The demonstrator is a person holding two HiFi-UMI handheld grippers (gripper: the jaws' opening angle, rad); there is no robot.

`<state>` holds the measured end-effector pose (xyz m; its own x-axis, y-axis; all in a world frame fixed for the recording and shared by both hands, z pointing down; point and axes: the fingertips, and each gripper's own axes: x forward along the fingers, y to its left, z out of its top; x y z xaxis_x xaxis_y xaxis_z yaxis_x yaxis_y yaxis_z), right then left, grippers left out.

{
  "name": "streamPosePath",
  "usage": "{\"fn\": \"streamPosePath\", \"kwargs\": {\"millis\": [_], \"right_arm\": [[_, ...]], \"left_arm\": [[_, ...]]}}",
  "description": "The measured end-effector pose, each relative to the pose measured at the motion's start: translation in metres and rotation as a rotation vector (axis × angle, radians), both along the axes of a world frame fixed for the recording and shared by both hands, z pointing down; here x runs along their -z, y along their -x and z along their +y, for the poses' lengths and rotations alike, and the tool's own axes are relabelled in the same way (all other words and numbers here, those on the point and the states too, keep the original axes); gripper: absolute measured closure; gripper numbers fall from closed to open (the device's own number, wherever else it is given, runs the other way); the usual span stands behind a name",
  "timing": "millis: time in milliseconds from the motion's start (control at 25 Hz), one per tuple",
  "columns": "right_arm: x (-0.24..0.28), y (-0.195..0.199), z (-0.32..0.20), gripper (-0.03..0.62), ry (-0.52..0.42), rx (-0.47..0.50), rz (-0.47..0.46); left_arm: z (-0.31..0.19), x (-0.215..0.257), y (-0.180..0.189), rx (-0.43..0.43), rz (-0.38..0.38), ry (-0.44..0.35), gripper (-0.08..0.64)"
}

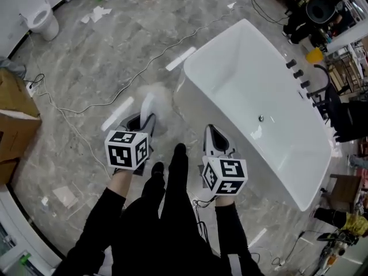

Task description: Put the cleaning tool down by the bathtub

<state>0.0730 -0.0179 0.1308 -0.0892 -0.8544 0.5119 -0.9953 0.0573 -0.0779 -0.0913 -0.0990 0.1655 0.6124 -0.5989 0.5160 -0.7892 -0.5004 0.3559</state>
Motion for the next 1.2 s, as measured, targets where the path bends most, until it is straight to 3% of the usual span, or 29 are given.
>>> {"fn": "streamPosePath", "kwargs": {"millis": [560,800,1200], "right_arm": [[-0.119,-0.016,-0.088,0.592,0.082,0.116,-0.020],[-0.188,-0.008,-0.123,0.592,0.099,0.164,-0.022],[-0.295,-0.015,-0.164,0.592,0.090,0.225,-0.015]], "left_arm": [[-0.084,-0.117,-0.042,0.061,-0.072,0.045,0.466],[-0.109,-0.189,-0.042,0.076,-0.067,0.094,0.466],[-0.148,-0.309,-0.055,0.076,-0.122,0.103,0.467]]}}
